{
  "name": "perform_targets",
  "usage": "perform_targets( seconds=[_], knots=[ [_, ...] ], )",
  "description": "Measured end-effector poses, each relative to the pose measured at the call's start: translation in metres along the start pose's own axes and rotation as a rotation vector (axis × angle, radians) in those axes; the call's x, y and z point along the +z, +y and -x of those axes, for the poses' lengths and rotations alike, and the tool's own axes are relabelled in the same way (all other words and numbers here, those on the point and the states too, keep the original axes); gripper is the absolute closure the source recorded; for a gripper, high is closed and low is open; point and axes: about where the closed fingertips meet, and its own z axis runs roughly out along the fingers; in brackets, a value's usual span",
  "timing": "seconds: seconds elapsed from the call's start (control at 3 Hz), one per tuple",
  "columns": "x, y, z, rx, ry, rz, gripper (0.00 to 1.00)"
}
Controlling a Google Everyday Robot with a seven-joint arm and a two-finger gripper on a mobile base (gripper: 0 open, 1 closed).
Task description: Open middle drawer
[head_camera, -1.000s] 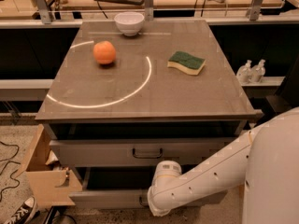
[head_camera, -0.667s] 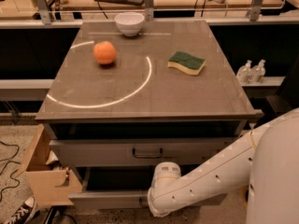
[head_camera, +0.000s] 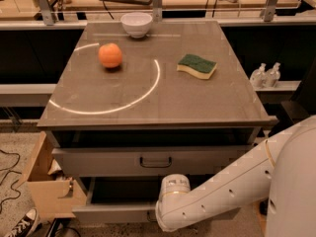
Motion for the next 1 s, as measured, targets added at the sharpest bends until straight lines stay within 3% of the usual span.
perform_targets(
  seconds=[1.0],
  knots=[
    [0.0012, 0.0035, 0.0005, -0.003, 0.017, -0.017, 1.00]
  ],
)
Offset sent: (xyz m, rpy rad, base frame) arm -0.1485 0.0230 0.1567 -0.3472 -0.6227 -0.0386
